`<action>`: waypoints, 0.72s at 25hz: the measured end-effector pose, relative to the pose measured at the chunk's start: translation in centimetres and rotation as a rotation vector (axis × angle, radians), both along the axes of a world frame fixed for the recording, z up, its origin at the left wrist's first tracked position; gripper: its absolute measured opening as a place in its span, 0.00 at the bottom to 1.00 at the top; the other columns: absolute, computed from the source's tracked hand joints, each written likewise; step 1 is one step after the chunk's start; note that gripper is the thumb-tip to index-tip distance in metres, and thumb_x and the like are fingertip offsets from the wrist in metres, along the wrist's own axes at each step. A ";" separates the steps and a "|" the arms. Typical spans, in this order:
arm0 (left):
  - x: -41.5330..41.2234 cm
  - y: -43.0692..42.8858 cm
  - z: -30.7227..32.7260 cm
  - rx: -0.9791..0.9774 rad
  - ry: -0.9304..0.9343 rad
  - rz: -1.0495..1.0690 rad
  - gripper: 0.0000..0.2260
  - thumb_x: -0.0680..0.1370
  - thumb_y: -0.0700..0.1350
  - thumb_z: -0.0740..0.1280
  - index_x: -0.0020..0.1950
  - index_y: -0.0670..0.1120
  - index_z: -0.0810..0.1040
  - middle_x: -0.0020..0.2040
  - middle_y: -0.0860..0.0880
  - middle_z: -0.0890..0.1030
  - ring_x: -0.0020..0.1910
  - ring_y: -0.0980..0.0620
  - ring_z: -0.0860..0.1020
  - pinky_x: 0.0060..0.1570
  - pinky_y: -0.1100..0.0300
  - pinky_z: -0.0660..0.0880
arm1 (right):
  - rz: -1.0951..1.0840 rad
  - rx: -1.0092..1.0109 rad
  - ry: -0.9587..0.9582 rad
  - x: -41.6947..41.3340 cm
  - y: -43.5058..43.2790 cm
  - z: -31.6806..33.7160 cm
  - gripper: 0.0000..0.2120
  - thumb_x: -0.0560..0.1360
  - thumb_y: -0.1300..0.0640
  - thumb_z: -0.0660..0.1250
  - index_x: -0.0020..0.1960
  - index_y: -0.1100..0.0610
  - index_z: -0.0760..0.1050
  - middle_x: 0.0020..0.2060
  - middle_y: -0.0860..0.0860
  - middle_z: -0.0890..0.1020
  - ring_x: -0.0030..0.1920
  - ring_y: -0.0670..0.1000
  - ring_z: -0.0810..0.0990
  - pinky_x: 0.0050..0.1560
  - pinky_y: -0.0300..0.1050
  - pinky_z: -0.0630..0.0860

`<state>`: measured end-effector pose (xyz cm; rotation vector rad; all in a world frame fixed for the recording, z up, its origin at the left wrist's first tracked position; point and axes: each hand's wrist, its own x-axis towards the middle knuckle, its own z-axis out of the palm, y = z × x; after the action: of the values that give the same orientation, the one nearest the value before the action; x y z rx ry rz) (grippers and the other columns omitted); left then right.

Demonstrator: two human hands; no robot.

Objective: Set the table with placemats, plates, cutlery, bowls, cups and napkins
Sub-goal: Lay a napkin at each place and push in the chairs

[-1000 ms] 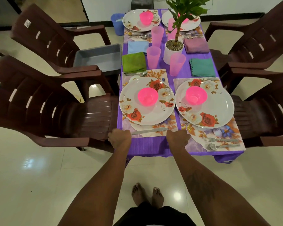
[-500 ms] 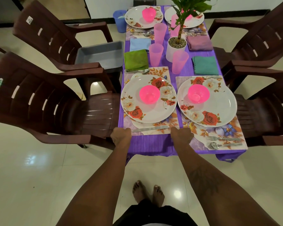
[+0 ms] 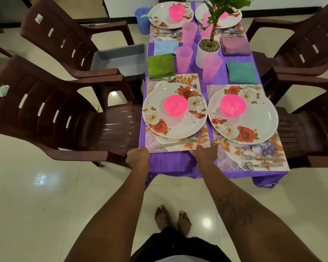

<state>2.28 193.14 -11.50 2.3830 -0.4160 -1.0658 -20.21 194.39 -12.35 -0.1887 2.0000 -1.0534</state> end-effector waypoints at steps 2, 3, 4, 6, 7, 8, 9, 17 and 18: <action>-0.2 0.2 -0.4 -0.028 0.050 0.107 0.13 0.77 0.50 0.73 0.54 0.43 0.77 0.48 0.45 0.83 0.38 0.48 0.85 0.42 0.52 0.85 | 0.010 -0.001 -0.021 -0.5 -0.1 -0.1 0.28 0.73 0.65 0.76 0.69 0.50 0.70 0.56 0.51 0.77 0.52 0.57 0.83 0.47 0.58 0.86; -0.5 0.4 -0.5 -0.044 0.071 0.147 0.13 0.77 0.51 0.73 0.53 0.43 0.77 0.46 0.46 0.83 0.35 0.49 0.85 0.40 0.53 0.85 | 0.014 -0.001 -0.028 -0.7 -0.2 -0.1 0.29 0.73 0.65 0.76 0.69 0.50 0.70 0.57 0.52 0.77 0.51 0.57 0.84 0.46 0.57 0.86; -0.8 0.6 -0.2 -0.068 0.113 0.191 0.13 0.77 0.52 0.74 0.52 0.44 0.77 0.44 0.46 0.82 0.34 0.50 0.85 0.39 0.53 0.85 | 0.021 -0.003 -0.028 -0.9 -0.2 -0.1 0.29 0.73 0.65 0.76 0.68 0.50 0.70 0.57 0.52 0.78 0.50 0.57 0.85 0.45 0.56 0.86; -0.9 0.6 -0.6 -0.112 0.212 0.254 0.16 0.73 0.53 0.77 0.50 0.44 0.78 0.44 0.47 0.83 0.38 0.50 0.85 0.42 0.52 0.85 | 0.066 0.005 -0.006 -1.0 0.0 0.0 0.26 0.74 0.64 0.75 0.66 0.49 0.69 0.54 0.53 0.79 0.45 0.57 0.87 0.44 0.53 0.86; -0.7 0.4 -1.2 -0.114 0.247 0.236 0.17 0.71 0.52 0.77 0.51 0.44 0.78 0.45 0.47 0.83 0.41 0.49 0.85 0.45 0.52 0.85 | 0.087 0.002 0.010 -1.0 0.1 -0.1 0.24 0.76 0.64 0.74 0.65 0.49 0.68 0.51 0.52 0.79 0.43 0.57 0.87 0.44 0.53 0.86; -0.5 0.5 -1.2 -0.102 0.290 0.197 0.15 0.71 0.48 0.77 0.52 0.42 0.78 0.45 0.47 0.82 0.43 0.50 0.84 0.48 0.51 0.84 | 0.116 -0.002 0.033 -1.0 0.3 -0.2 0.23 0.76 0.62 0.73 0.65 0.50 0.67 0.50 0.53 0.80 0.42 0.58 0.88 0.44 0.54 0.86; -0.3 0.5 -1.4 -0.114 0.343 0.172 0.12 0.73 0.43 0.76 0.52 0.41 0.78 0.45 0.47 0.82 0.44 0.50 0.84 0.50 0.51 0.84 | 0.155 0.003 0.082 -1.0 0.5 -0.6 0.23 0.76 0.60 0.73 0.66 0.51 0.68 0.51 0.54 0.81 0.44 0.59 0.87 0.46 0.55 0.86; 1.5 0.8 -2.6 0.000 0.109 0.147 0.17 0.68 0.44 0.81 0.51 0.42 0.80 0.44 0.43 0.84 0.40 0.45 0.86 0.42 0.52 0.85 | 0.336 0.074 0.278 -1.2 3.1 -1.3 0.20 0.76 0.50 0.69 0.66 0.55 0.75 0.54 0.54 0.84 0.51 0.57 0.85 0.54 0.57 0.84; 1.4 1.2 -2.2 0.001 0.094 0.128 0.17 0.68 0.44 0.81 0.52 0.41 0.80 0.44 0.43 0.84 0.40 0.45 0.86 0.43 0.52 0.85 | 0.348 0.080 0.296 -1.4 3.4 -1.3 0.19 0.77 0.51 0.68 0.66 0.57 0.76 0.54 0.54 0.84 0.52 0.57 0.85 0.55 0.57 0.83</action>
<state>3.68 194.31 -13.72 2.3155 -0.2269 -1.1138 -21.56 197.79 -13.62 -0.6569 2.1636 -0.7546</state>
